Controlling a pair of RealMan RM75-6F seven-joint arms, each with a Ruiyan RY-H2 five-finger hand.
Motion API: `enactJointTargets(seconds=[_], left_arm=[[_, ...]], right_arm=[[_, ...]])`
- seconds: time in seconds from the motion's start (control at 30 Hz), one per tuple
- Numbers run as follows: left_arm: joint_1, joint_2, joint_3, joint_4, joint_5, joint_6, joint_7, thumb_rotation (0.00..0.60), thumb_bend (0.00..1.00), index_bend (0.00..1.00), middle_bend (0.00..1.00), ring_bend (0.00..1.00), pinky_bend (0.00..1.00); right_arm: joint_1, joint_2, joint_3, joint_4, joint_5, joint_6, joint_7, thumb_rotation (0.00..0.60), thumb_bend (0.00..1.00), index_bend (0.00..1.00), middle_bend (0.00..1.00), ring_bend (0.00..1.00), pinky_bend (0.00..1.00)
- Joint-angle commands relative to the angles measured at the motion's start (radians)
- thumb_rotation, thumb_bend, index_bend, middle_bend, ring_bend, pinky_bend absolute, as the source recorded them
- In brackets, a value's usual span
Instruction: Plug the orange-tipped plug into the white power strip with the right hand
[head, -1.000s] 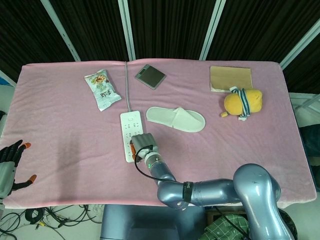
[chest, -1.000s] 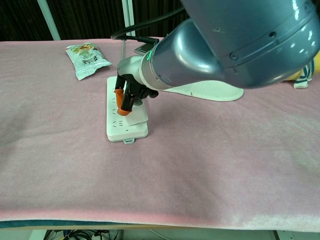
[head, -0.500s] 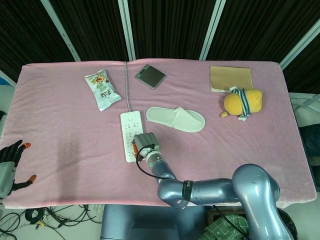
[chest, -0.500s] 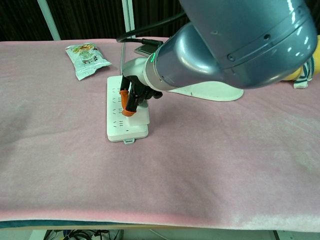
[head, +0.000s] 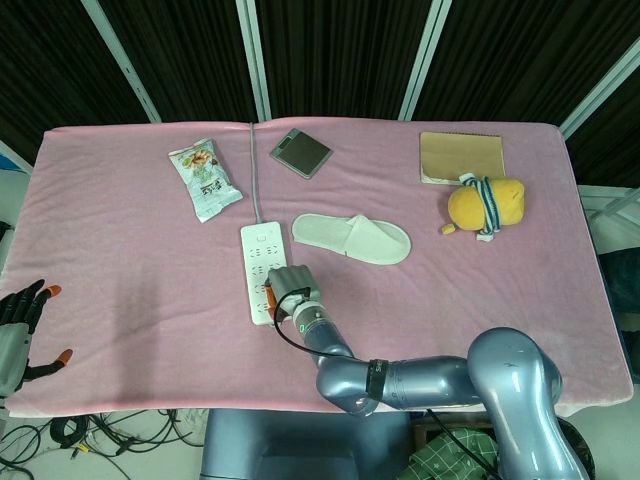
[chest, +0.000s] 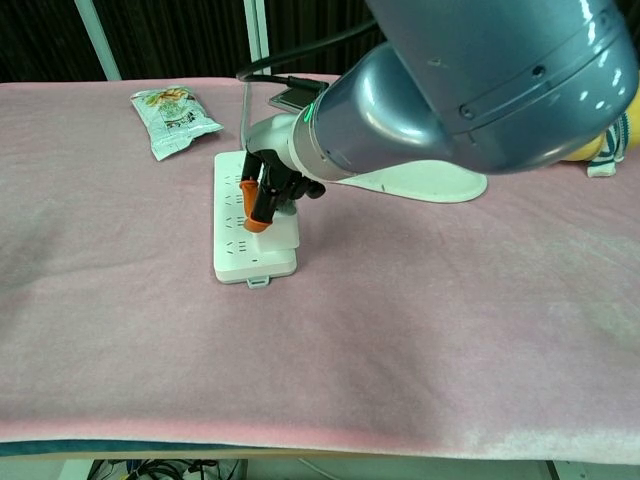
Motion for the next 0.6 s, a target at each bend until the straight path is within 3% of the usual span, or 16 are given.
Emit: enactJointTargets(seconds=[0.03, 0.33, 0.4, 0.43, 0.6], left_arm=[[0.000, 0.000, 0.000, 0.000, 0.001, 0.001, 0.001, 0.600, 0.22, 0.10, 0.00, 0.00, 0.00], [0.001, 0.000, -0.001, 0.001, -0.002, 0.002, 0.000, 0.600, 0.22, 0.10, 0.00, 0.00, 0.00], [0.002, 0.000, -0.001, 0.002, -0.002, 0.003, 0.003, 0.600, 0.22, 0.10, 0.00, 0.00, 0.00], [0.002, -0.001, 0.000, 0.002, -0.001, 0.005, 0.005, 0.600, 0.22, 0.10, 0.00, 0.00, 0.00], [0.004, -0.004, -0.001, 0.003, -0.001, 0.010, 0.013, 0.600, 0.22, 0.10, 0.00, 0.00, 0.00]], right_arm=[[-0.009, 0.016, 0.014, -0.018, -0.020, 0.011, 0.020, 0.600, 0.88, 1.00, 0.99, 0.97, 0.89], [-0.092, 0.162, 0.090, -0.163, -0.091, 0.021, 0.131, 0.600, 0.79, 1.00, 0.82, 0.87, 0.80], [-0.124, 0.210, 0.100, -0.211, -0.111, 0.017, 0.158, 0.600, 0.71, 0.97, 0.75, 0.81, 0.75], [-0.148, 0.248, 0.101, -0.248, -0.133, 0.016, 0.172, 0.600, 0.67, 0.93, 0.72, 0.78, 0.73], [-0.269, 0.368, 0.052, -0.373, -0.340, 0.113, 0.223, 0.600, 0.30, 0.40, 0.33, 0.43, 0.46]])
